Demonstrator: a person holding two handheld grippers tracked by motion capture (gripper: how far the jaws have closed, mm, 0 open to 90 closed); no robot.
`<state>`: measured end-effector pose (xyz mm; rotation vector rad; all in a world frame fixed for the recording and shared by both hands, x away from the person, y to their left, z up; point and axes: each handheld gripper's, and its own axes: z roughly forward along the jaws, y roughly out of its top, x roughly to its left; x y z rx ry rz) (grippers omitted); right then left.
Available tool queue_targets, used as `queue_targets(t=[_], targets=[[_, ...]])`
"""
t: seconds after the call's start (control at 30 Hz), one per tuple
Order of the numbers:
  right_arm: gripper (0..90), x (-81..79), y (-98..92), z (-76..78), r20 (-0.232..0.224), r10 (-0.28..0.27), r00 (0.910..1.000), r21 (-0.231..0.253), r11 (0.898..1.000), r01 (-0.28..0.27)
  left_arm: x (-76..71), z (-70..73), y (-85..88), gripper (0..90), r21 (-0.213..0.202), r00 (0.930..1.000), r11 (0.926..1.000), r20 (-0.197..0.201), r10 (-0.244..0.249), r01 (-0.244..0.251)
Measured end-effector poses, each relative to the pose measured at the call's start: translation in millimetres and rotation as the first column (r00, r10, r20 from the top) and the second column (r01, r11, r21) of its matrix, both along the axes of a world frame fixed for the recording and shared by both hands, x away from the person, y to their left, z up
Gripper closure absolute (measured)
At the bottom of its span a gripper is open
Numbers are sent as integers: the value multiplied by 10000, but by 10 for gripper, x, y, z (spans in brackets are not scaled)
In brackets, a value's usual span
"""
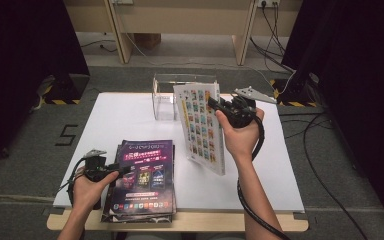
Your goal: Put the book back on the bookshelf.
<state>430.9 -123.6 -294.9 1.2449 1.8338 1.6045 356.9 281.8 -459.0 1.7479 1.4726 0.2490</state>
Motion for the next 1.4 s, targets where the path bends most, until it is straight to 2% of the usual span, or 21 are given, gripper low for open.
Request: queue_targets(t=[0.5, 0.73, 1.03, 1.4], targets=[[743, 5, -161, 81, 179, -627, 9979, 239, 9978, 623, 1, 2, 15, 419, 2, 10000, 10000, 22, 71, -71], [743, 1, -234, 112, 380, -1047, 9938, 374, 9939, 1033, -2, 7, 24, 418, -16, 9999, 9999, 24, 128, -128], [743, 33, -366, 154, 395, -1575, 9867, 688, 9856, 1546, -4, 17, 52, 417, -70, 9998, 9998, 53, 195, -195], [743, 88, -431, 229, 563, -1864, 9809, 644, 9811, 1827, -2, 13, 57, 416, -68, 9998, 9998, 42, 169, -169]])
